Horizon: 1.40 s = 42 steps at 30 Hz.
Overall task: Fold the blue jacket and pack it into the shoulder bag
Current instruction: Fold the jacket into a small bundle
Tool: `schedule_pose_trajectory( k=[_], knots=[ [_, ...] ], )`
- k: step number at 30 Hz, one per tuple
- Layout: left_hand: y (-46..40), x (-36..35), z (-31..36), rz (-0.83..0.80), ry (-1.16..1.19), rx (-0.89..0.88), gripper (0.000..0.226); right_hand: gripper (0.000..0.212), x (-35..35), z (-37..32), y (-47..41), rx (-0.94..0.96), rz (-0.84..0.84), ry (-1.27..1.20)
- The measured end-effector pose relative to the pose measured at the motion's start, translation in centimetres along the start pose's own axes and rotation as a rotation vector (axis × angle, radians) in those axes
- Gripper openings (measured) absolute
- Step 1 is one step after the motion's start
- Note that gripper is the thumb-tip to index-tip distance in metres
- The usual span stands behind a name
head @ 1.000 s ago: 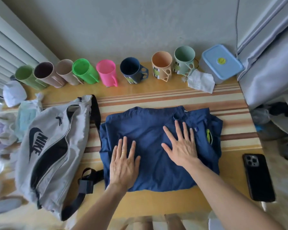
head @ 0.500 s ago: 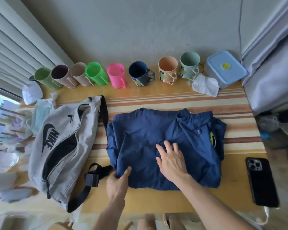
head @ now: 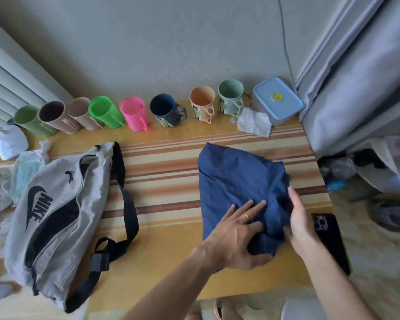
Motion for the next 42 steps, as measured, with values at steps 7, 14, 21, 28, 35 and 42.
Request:
schedule_pose_trajectory(
  k=[7,14,21,28,35,42],
  knots=[
    [-0.7,-0.9,-6.0,0.266,-0.281,0.257,0.051,0.046,-0.8,-0.7,2.1,1.084,-0.151,1.076],
    [0.9,-0.5,-10.0,0.046,-0.212,0.132,0.068,0.053,-0.6,5.0,-2.4,1.043,-0.307,1.599],
    [6.7,-2.8,-11.2,-0.247,-0.457,-0.176,0.087,0.066,2.6,4.0,0.1,0.870,-0.504,1.666],
    [3.7,-0.6,-11.8,0.261,0.455,0.562,0.053,0.058,1.1,0.7,-0.3,0.220,-0.689,1.178],
    [1.3,2.9,-14.8,0.589,0.789,1.213,0.054,0.088,-2.0,-3.3,-3.0,0.438,-0.353,1.324],
    [-1.1,2.9,-15.0,0.577,0.700,1.187,0.106,0.037,-6.3,-5.0,-7.3,0.702,0.217,1.320]
  ],
)
Point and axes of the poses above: each hand's wrist, its own y-axis away from the middle knuckle, its own x-axis out of the back of the hand, z = x × y, the point moved 6 cm from there along -y, towards the middle knuckle, and after that the axes turned 4 degrees about z, right-handed, at the moved point
